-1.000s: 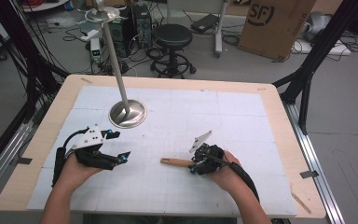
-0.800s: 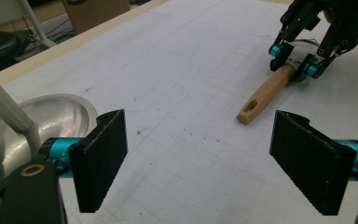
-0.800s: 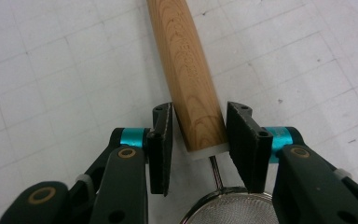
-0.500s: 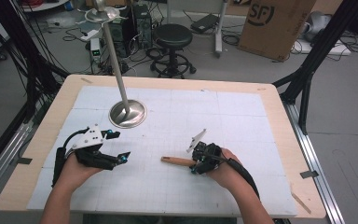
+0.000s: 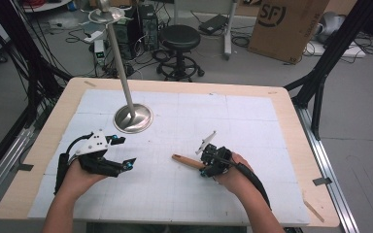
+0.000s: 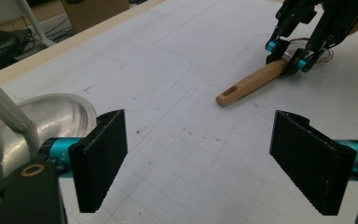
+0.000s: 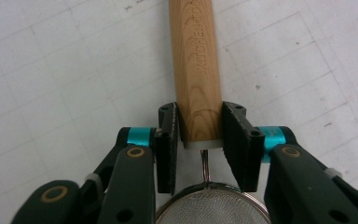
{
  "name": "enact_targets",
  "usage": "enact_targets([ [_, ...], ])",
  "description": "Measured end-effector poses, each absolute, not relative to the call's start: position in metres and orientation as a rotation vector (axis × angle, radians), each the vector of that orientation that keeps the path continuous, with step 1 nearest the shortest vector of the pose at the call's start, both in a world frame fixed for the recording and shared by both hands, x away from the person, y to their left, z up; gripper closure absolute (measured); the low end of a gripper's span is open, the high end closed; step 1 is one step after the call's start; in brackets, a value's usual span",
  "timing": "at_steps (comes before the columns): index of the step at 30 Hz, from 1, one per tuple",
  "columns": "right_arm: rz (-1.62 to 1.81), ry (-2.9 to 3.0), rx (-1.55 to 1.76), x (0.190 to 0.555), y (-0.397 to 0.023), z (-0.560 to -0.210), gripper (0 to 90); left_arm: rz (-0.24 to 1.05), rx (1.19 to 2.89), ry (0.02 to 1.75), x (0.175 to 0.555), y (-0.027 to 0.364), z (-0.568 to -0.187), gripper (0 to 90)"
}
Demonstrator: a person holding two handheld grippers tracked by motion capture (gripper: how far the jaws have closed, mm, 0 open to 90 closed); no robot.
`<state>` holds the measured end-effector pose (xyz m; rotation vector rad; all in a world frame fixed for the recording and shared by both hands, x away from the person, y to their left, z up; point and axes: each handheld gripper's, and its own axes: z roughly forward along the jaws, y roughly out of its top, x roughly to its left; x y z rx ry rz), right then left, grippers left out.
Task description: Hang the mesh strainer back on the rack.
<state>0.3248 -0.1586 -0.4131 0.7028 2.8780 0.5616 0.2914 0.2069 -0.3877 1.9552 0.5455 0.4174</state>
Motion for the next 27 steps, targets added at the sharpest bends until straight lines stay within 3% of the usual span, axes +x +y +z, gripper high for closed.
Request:
enact_targets([
  [9,0.548,2.904,0.703,0.3268,-0.1582,-0.4137,62.0,0.414,1.953,0.548,0.2914,0.2060,-0.3885,19.6],
  [27,0.498,2.936,0.686,0.3290,-0.1525,-0.4121,68.6,0.413,1.952,0.543,0.2913,0.2057,-0.3882,19.6],
])
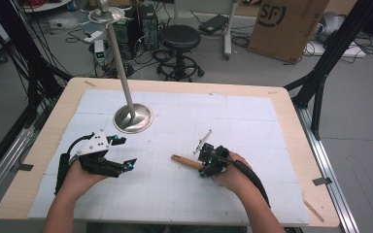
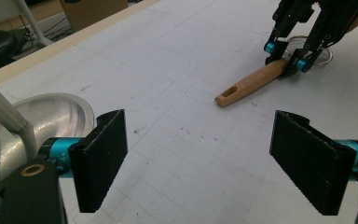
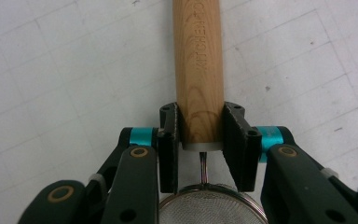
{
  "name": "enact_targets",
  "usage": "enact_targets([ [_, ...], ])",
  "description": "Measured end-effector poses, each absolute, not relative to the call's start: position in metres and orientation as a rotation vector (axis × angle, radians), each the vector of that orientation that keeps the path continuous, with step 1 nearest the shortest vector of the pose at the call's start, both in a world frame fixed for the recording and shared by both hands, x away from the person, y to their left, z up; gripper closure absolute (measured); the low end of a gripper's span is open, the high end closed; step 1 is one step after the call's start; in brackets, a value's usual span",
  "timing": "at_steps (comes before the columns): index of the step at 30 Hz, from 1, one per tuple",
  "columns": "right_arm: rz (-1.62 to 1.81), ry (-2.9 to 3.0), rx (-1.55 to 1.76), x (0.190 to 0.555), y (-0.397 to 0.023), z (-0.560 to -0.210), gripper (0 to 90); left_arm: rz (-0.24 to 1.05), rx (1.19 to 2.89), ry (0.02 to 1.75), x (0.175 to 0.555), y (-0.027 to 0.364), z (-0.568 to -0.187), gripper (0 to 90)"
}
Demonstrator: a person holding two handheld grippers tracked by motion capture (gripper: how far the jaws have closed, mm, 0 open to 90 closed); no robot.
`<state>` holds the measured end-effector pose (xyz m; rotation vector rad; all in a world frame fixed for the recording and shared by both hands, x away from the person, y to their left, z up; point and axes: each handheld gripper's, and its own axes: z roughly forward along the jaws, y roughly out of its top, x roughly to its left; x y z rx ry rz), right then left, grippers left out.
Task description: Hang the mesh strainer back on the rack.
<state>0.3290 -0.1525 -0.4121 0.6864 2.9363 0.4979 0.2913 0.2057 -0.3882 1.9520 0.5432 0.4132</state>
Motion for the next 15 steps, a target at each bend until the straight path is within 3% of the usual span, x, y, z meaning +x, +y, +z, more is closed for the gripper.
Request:
enact_targets([
  [15,1.138,2.713,0.706,0.322,-0.174,-0.372,68.5,0.412,1.947,0.549,0.291,0.208,-0.388,19.6],
])
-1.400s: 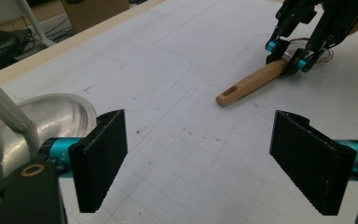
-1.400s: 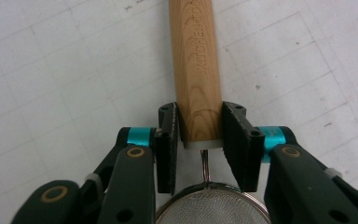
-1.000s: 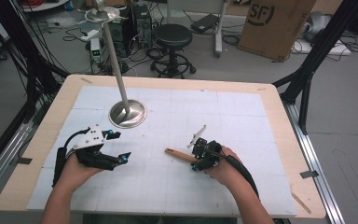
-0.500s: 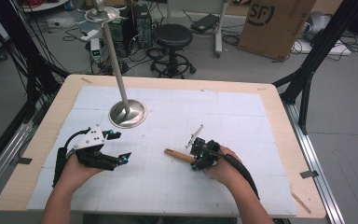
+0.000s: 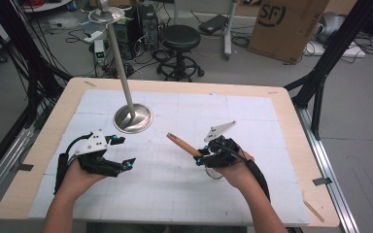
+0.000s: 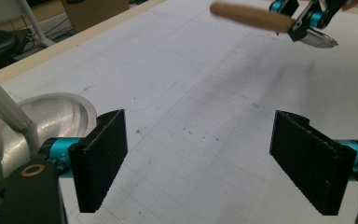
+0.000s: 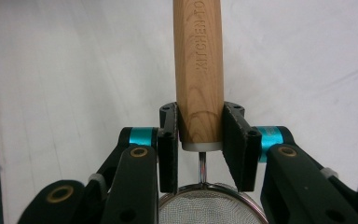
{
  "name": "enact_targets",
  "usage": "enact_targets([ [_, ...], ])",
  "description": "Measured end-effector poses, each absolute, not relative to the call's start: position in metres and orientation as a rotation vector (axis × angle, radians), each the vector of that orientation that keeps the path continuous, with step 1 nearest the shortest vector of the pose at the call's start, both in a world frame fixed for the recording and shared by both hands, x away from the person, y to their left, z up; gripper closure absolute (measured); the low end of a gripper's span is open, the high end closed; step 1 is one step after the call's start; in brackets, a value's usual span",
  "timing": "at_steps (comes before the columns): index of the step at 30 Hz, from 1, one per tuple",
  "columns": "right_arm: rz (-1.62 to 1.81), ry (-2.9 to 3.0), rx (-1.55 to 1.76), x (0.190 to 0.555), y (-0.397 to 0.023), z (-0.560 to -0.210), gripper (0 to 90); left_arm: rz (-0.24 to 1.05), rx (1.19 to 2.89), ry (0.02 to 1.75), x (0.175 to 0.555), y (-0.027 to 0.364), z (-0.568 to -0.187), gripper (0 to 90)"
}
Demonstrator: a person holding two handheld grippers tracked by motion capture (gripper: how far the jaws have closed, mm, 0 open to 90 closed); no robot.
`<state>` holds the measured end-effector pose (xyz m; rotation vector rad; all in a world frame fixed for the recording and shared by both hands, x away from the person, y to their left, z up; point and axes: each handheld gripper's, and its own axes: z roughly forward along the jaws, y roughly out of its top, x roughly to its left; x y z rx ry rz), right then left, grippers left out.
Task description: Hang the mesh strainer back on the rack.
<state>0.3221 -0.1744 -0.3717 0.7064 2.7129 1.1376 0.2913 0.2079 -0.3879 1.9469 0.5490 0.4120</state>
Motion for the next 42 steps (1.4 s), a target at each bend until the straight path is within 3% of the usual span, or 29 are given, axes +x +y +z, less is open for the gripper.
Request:
enact_targets([
  [18,1.684,2.401,0.586,0.331,-0.170,-0.328,68.4,0.409,1.938,0.550,0.291,0.209,-0.388,19.6],
  [42,1.755,2.311,0.491,0.380,-0.148,-0.253,68.3,0.393,1.918,0.544,0.291,0.209,-0.387,19.6],
])
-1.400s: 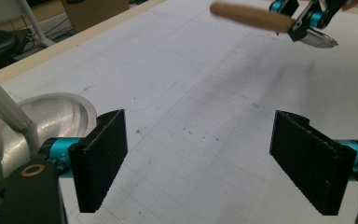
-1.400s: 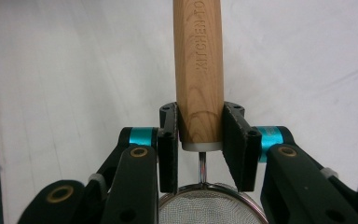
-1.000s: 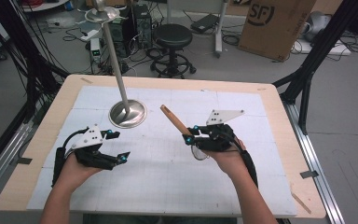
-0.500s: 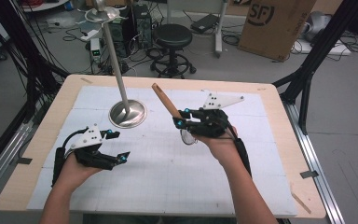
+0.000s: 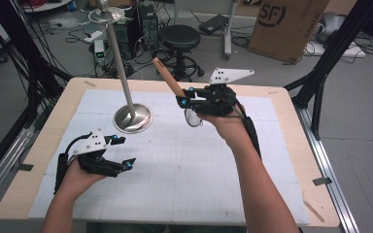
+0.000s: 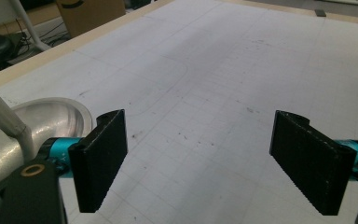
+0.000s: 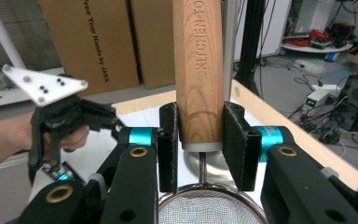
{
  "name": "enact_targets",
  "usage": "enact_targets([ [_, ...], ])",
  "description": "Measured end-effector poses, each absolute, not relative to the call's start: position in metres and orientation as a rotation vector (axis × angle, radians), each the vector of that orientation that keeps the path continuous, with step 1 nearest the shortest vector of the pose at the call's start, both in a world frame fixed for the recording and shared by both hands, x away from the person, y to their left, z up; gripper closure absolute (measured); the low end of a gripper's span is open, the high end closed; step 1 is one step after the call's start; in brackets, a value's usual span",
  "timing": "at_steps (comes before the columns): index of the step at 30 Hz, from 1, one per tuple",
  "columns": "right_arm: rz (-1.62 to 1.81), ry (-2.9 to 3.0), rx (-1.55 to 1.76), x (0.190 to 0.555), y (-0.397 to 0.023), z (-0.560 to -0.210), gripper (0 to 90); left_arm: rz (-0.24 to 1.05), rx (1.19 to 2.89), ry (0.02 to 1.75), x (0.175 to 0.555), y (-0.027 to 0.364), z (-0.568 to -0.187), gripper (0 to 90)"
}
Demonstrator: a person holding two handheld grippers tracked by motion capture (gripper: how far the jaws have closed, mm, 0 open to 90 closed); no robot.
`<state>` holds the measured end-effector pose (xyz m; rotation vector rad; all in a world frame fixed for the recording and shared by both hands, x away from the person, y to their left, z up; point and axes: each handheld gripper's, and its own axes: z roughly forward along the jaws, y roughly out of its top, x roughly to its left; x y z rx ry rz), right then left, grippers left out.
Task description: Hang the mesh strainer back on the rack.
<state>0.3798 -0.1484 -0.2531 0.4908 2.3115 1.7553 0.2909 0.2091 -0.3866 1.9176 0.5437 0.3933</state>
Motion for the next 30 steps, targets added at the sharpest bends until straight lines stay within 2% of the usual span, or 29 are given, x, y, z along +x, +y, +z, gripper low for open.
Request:
enact_targets([
  [10,1.768,2.312,0.459,0.401,-0.133,-0.226,68.3,0.390,1.917,0.536,0.291,0.210,-0.386,19.6],
  [30,1.736,2.319,0.485,0.444,-0.108,-0.197,68.3,0.380,1.925,0.527,0.292,0.207,-0.388,19.6],
])
